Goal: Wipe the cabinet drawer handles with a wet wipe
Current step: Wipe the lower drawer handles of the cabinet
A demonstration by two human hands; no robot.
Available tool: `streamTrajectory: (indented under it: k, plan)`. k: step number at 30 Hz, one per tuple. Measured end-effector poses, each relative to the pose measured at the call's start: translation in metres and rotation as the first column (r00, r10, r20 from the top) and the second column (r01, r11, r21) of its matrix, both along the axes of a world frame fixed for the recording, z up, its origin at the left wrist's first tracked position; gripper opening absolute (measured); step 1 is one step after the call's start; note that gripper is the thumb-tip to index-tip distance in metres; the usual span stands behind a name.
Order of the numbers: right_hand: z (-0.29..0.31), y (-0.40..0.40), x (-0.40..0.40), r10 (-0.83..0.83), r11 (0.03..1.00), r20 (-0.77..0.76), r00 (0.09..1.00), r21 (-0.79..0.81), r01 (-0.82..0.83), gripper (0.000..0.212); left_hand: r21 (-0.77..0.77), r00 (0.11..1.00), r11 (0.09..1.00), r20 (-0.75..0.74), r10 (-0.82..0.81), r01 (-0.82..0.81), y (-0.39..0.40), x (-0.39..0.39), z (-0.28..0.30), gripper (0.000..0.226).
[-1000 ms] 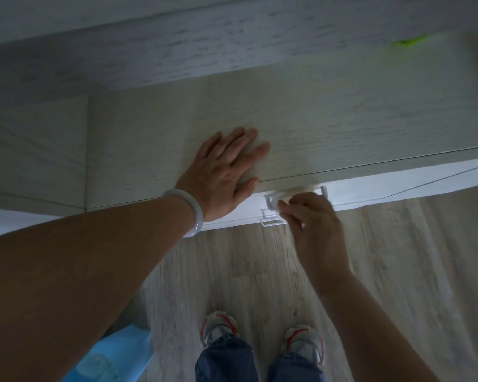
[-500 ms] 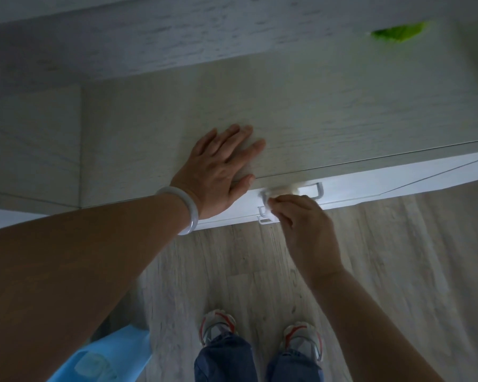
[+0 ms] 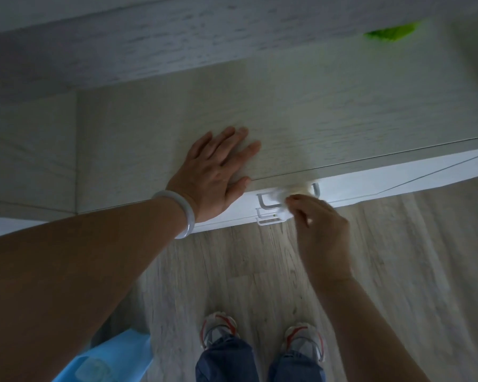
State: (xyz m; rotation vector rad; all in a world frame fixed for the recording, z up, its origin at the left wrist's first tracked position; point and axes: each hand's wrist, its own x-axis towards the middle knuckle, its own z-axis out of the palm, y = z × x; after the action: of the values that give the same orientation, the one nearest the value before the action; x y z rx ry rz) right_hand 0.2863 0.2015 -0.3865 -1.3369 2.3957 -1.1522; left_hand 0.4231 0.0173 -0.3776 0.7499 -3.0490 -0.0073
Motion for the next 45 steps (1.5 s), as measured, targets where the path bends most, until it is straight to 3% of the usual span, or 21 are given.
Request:
streamTrajectory:
  k: [3,6,8,10,12,14,17,21,27,31,35,39,43,45]
  plan:
    - [0.016,0.019,-0.027,-0.228,0.974,-0.037,0.973,-0.015,0.228,0.010,-0.006,1.000,1.000,-0.006,-0.003,0.003,0.000,0.000,0.000,0.060]
    - [0.029,0.027,-0.040,-0.446,0.895,0.152,0.882,0.108,0.433,0.009,-0.001,1.000,1.000,-0.012,-0.005,0.005,-0.001,0.000,0.000,0.060]
    - [0.030,0.020,-0.041,-0.529,0.842,0.410,0.743,0.142,0.521,0.007,-0.002,1.000,1.000,-0.003,-0.004,0.004,-0.001,0.000,0.000,0.060]
    - [0.027,0.008,-0.038,-0.524,0.795,0.676,0.518,0.168,0.583,0.006,-0.003,1.000,1.000,0.004,-0.003,0.003,0.000,0.000,0.000,0.060]
    - [0.023,-0.004,-0.033,-0.483,0.785,0.800,0.356,0.217,0.580,0.010,-0.007,1.000,1.000,0.007,0.000,0.000,0.000,-0.001,0.000,0.060]
    - [0.018,-0.013,-0.029,-0.483,0.810,0.809,0.334,0.269,0.520,0.005,-0.010,1.000,1.000,0.005,-0.001,0.001,-0.001,0.000,0.000,0.060]
    - [0.013,-0.022,-0.028,-0.520,0.827,0.750,0.410,0.321,0.462,0.025,-0.012,1.000,1.000,-0.005,-0.007,0.007,-0.001,0.000,-0.001,0.060]
    - [0.012,-0.022,-0.035,-0.517,0.850,0.712,0.475,0.362,0.383,0.033,-0.019,1.000,1.000,-0.009,-0.008,0.008,-0.001,0.000,-0.002,0.060]
    - [0.009,-0.010,-0.029,-0.510,0.831,0.793,0.332,0.356,0.426,0.028,-0.019,1.000,1.000,-0.010,-0.006,0.006,-0.001,0.000,-0.002,0.060]
    - [0.007,-0.019,-0.042,-0.428,0.834,0.892,0.143,0.330,0.441,0.020,-0.011,1.000,1.000,-0.013,-0.004,0.004,-0.001,0.000,0.000,0.060]
    - [0.001,-0.012,-0.048,-0.358,0.867,0.930,0.082,0.298,0.399,0.015,-0.005,1.000,1.000,-0.017,-0.006,0.006,0.000,-0.001,-0.001,0.060]
    - [0.000,0.006,0.000,-0.362,0.854,0.932,0.024,0.321,0.410,0.014,-0.015,1.000,1.000,-0.018,-0.003,0.003,0.000,-0.001,0.000,0.059]
    - [0.004,0.000,-0.006,-0.299,0.731,0.945,-0.130,0.314,0.605,0.010,-0.011,1.000,1.000,-0.010,-0.002,0.002,0.001,-0.001,0.002,0.060]
    - [0.008,-0.007,-0.026,-0.261,0.721,0.958,-0.119,0.276,0.635,0.010,-0.012,1.000,1.000,-0.008,-0.010,0.010,0.000,-0.001,0.001,0.060]
